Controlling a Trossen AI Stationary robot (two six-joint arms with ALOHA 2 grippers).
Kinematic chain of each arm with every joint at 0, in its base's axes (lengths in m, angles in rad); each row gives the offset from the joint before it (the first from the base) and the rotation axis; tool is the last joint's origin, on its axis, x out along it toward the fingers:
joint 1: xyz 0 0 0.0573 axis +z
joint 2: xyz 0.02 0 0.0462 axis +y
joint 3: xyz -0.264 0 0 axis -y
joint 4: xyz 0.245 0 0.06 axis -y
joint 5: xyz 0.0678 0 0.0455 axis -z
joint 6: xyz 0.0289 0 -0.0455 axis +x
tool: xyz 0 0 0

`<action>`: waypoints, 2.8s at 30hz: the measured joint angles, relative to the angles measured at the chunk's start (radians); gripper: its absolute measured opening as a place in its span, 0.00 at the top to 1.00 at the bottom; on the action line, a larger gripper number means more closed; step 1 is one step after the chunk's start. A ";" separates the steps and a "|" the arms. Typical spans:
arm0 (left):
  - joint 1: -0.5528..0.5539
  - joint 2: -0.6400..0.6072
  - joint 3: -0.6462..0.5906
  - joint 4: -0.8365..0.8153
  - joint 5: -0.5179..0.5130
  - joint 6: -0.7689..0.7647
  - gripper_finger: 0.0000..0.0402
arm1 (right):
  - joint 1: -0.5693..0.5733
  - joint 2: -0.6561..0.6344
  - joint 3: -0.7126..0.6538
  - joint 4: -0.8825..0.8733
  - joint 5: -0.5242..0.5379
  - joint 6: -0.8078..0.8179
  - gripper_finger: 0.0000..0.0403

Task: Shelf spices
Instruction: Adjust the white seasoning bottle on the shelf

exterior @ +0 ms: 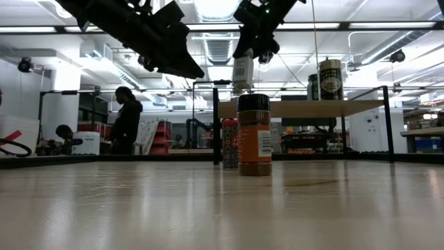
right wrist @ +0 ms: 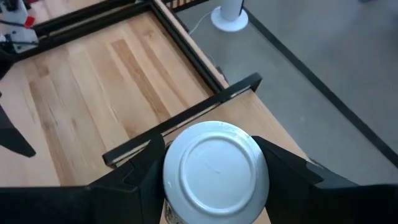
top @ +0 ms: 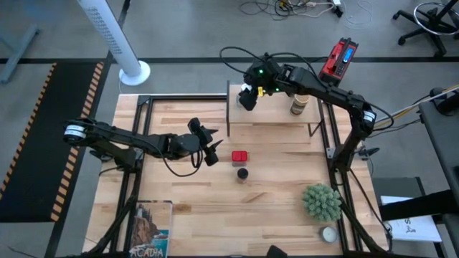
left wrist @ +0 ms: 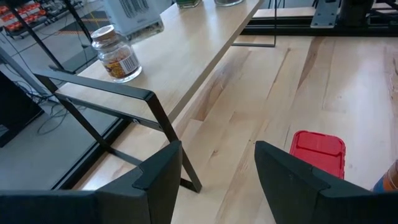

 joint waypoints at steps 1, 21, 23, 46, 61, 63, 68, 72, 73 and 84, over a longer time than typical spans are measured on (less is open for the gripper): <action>0.000 0.000 0.000 0.000 0.000 0.000 0.52 | 0.000 0.003 0.000 -0.008 0.002 0.001 0.53; 0.000 0.000 0.000 0.000 0.015 0.000 0.52 | 0.007 0.006 -0.034 -0.054 0.052 0.005 0.53; 0.000 0.000 0.000 -0.001 0.024 -0.001 0.52 | 0.007 0.007 -0.044 -0.055 0.053 0.002 0.53; 0.000 0.000 0.000 -0.003 0.025 0.000 0.52 | 0.013 0.003 -0.102 -0.049 0.045 -0.087 0.42; 0.000 0.000 0.000 -0.007 0.025 0.000 0.52 | 0.020 -0.003 0.001 -0.093 -0.097 -0.414 0.41; 0.000 0.000 0.000 -0.008 0.025 0.000 0.52 | 0.020 -0.004 0.015 -0.115 -0.133 -0.479 0.40; 0.000 0.000 0.000 -0.009 0.025 0.000 0.52 | 0.020 -0.004 0.039 -0.197 -0.143 -0.620 0.39; 0.000 0.000 0.000 -0.009 0.025 0.000 0.52 | 0.014 0.000 0.039 -0.234 -0.141 -0.659 0.40; 0.000 0.000 0.000 -0.009 0.025 0.000 0.52 | 0.013 0.002 0.039 -0.242 -0.140 -0.662 0.40; 0.000 0.000 0.000 -0.008 0.025 0.000 0.52 | 0.011 0.004 0.069 -0.267 -0.139 -0.712 0.31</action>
